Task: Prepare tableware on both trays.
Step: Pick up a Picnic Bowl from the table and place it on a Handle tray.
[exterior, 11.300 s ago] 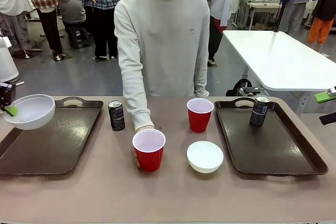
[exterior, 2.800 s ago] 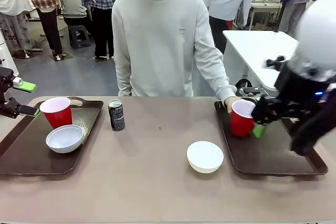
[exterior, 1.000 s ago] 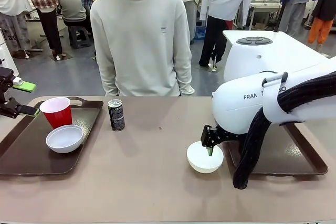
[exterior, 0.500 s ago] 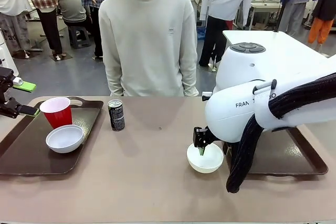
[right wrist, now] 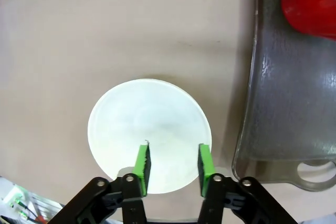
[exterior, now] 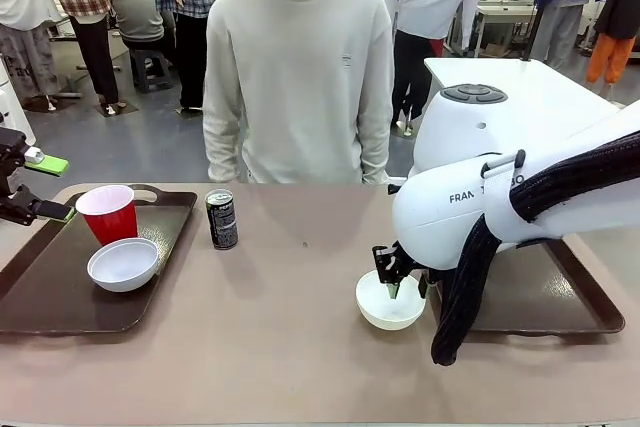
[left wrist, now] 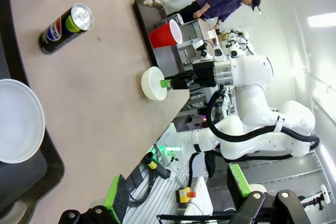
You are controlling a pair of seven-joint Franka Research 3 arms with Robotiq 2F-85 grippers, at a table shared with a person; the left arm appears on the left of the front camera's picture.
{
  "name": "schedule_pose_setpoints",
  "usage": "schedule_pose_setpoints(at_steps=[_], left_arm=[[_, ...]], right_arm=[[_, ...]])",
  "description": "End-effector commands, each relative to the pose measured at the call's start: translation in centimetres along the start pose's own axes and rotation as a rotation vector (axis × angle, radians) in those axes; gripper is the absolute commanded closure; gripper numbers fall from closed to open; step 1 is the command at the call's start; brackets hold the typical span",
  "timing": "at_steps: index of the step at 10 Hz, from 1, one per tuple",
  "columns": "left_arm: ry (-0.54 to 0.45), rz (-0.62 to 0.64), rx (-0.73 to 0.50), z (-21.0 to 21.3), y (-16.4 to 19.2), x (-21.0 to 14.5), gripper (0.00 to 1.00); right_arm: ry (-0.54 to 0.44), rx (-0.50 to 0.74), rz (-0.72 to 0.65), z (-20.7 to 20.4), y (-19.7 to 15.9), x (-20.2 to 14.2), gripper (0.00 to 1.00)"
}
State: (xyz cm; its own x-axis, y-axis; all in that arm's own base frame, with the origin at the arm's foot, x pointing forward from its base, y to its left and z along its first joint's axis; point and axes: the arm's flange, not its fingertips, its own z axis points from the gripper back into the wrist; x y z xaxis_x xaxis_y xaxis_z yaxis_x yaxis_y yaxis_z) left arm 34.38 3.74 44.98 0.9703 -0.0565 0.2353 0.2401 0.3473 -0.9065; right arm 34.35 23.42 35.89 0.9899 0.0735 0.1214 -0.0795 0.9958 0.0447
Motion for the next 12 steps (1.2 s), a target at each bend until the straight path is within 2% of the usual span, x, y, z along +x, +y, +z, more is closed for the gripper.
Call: schedule_pose_setpoints(at_steps=[1, 2, 3, 4, 5, 8, 12], left_arm=[[0.003, -0.004, -0.006, 0.0, -0.1, 0.2, 0.0], [0.003, -0.004, -0.006, 0.0, -0.1, 0.2, 0.0], [0.003, -0.004, -0.006, 0.0, -0.1, 0.2, 0.0], [0.003, -0.004, -0.006, 0.0, -0.1, 0.2, 0.0], [0.003, -0.004, -0.006, 0.0, -0.1, 0.2, 0.0], [0.003, -0.004, -0.006, 0.0, -0.1, 0.2, 0.0], [0.003, -0.004, -0.006, 0.0, -0.1, 0.2, 0.0]], right_arm=[[-0.013, -0.023, 0.003, -0.5, -0.6, -1.2, 0.92], [-0.012, -0.026, 0.0, -0.5, -0.7, -1.2, 0.81], [-0.015, -0.032, -0.002, -0.5, -0.8, -1.2, 1.0], [-0.015, -0.034, -0.001, -0.3, -0.7, -1.6, 0.78], [-0.036, -0.03, 0.019, 0.6, -0.4, -2.3, 1.0], [-0.083, -0.005, 0.031, 3.2, -0.5, -3.2, 1.0], [-0.037, 0.006, 0.003, 3.0, -2.0, -2.8, 1.0]])
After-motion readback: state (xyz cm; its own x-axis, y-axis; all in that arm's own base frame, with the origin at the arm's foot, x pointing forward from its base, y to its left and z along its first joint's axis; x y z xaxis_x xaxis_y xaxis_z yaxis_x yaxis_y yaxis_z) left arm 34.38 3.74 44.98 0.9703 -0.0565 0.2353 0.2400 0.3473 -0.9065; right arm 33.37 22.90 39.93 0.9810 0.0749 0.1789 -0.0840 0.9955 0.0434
